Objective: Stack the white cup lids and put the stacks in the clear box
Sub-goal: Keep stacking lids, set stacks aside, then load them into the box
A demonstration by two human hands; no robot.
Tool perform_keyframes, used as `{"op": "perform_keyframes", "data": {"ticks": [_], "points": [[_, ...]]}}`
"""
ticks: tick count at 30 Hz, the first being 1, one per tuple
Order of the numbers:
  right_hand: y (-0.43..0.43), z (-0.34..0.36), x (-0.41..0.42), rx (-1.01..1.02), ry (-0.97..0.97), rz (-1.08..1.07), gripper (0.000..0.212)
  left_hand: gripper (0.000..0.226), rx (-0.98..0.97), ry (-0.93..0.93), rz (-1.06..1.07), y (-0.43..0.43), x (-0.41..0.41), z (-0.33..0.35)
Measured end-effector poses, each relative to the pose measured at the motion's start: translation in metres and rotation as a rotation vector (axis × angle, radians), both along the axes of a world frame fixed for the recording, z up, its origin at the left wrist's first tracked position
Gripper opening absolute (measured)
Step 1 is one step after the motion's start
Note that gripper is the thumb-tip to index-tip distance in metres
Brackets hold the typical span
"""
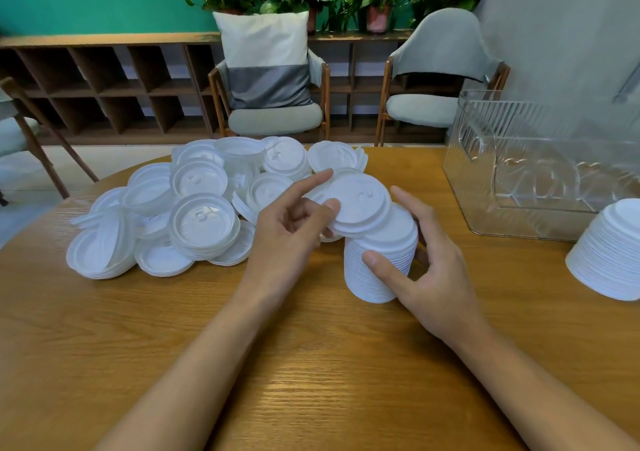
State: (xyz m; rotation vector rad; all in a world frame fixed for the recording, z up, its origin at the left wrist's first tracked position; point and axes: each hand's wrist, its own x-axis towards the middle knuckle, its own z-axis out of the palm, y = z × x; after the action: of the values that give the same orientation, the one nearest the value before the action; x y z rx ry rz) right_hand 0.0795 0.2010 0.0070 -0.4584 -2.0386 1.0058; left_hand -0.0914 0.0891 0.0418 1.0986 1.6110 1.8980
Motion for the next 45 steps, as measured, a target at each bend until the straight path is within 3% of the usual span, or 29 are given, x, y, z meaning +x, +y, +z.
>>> {"op": "perform_keyframes", "data": {"ticks": [7, 10, 13, 15, 27, 45], "points": [[-0.002, -0.001, 0.001, 0.038, -0.016, 0.034, 0.074, 0.016, -0.147, 0.241, 0.010, -0.001, 0.008, -0.006], [-0.002, -0.001, 0.002, 0.042, -0.015, 0.053, 0.071, 0.036, -0.128, 0.308, -0.005, -0.005, 0.004, -0.003], [-0.004, 0.000, 0.002, 0.043, -0.013, 0.089, 0.070, 0.058, -0.121, 0.223, -0.288, -0.009, -0.001, 0.002], [-0.005, 0.000, 0.002, 0.043, -0.003, 0.094, 0.071, 0.063, -0.098, 0.171, -0.360, -0.010, -0.001, 0.003], [-0.007, 0.001, -0.001, 0.020, 0.033, 0.099, 0.083, 0.063, -0.116, 0.336, 0.011, -0.003, 0.021, -0.005], [-0.008, 0.001, -0.001, 0.009, 0.025, 0.109, 0.081, 0.058, -0.117, 0.446, 0.090, -0.002, 0.027, -0.003]]}}
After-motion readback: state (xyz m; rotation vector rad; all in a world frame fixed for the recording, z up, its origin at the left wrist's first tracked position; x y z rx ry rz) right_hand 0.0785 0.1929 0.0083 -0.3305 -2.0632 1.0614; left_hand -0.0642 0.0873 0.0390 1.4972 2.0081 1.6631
